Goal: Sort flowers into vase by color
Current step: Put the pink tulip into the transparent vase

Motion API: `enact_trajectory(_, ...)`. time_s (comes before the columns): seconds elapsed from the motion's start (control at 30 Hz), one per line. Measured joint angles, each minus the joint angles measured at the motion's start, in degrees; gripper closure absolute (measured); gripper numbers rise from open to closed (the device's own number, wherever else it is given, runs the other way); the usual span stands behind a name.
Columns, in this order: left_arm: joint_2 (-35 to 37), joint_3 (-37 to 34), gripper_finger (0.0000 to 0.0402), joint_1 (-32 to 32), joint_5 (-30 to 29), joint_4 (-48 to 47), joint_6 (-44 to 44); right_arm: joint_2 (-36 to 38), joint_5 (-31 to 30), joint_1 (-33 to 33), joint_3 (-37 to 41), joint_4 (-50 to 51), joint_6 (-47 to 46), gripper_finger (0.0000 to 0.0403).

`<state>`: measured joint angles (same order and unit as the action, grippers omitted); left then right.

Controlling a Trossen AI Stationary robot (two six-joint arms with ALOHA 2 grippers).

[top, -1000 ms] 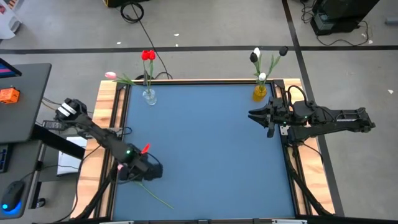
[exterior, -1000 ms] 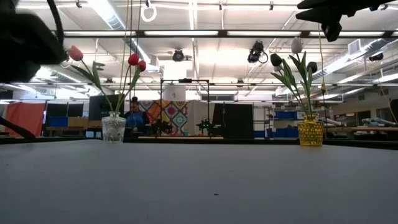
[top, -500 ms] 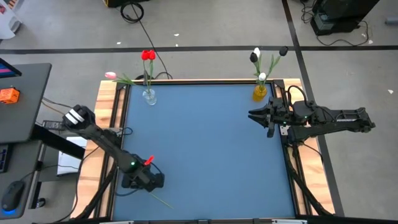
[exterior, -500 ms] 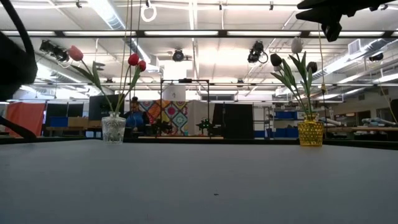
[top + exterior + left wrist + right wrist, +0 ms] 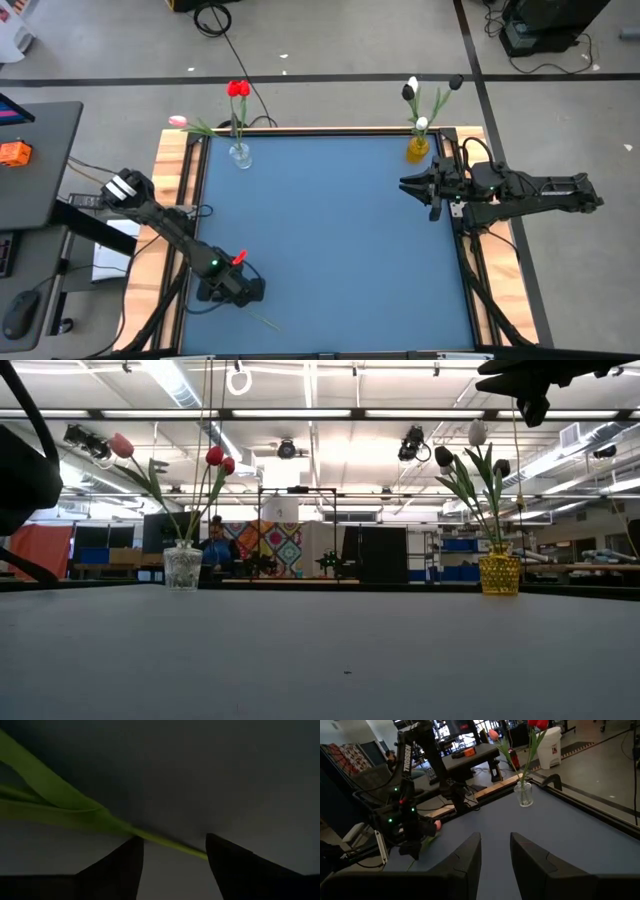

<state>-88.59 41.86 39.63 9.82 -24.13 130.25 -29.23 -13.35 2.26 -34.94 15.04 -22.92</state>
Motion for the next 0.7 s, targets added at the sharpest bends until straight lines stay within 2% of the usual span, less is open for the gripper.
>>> enact_trajectory(0.23,2.02,-0.16,0.0231,-0.36,-4.39,-2.37,-1.13,0.00,-0.01,-0.02,0.00,0.00,-0.01,0.0290)
enact_trajectory(0.47,2.30,-0.17,0.0260,-0.78,-3.94,-5.19,-1.48,0.00,-0.01,0.00,0.00,0.01,-0.02,0.0290)
enact_trajectory(0.7,2.53,-0.15,0.0292,-3.35,-4.32,-6.13,-7.63,0.00,-0.01,-0.02,0.00,0.01,-0.01,0.0290)
